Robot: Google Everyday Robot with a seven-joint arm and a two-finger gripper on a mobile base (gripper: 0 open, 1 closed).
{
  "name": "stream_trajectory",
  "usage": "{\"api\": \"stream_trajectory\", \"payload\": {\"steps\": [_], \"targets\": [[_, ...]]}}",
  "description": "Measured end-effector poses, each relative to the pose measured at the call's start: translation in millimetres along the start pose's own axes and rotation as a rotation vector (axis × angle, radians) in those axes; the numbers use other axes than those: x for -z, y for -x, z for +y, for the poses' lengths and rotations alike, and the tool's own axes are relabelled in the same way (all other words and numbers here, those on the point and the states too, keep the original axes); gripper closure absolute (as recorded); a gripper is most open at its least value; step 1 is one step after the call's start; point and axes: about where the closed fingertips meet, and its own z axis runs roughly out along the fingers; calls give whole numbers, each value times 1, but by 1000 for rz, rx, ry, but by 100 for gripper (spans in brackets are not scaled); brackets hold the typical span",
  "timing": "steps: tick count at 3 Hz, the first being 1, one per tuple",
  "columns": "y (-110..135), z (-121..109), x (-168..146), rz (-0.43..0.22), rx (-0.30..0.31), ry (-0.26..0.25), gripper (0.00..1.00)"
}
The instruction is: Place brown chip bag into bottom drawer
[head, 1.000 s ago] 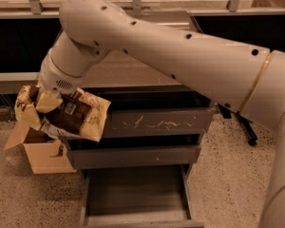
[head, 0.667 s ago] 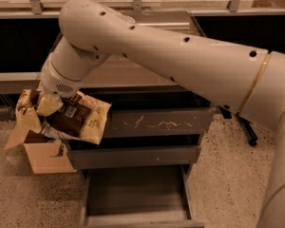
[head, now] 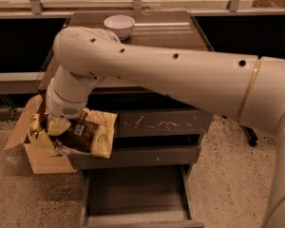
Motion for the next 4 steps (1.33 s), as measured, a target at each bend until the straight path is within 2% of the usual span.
{"api": "stream_trajectory", "payload": {"steps": [1,2,3,4], "targets": [[-29,31,-26,14,46,20,100],[-57,56,-54,-27,69,46,100],[-57,56,-54,-26,69,46,100],[-74,59,-71,12,104,53,100]]}}
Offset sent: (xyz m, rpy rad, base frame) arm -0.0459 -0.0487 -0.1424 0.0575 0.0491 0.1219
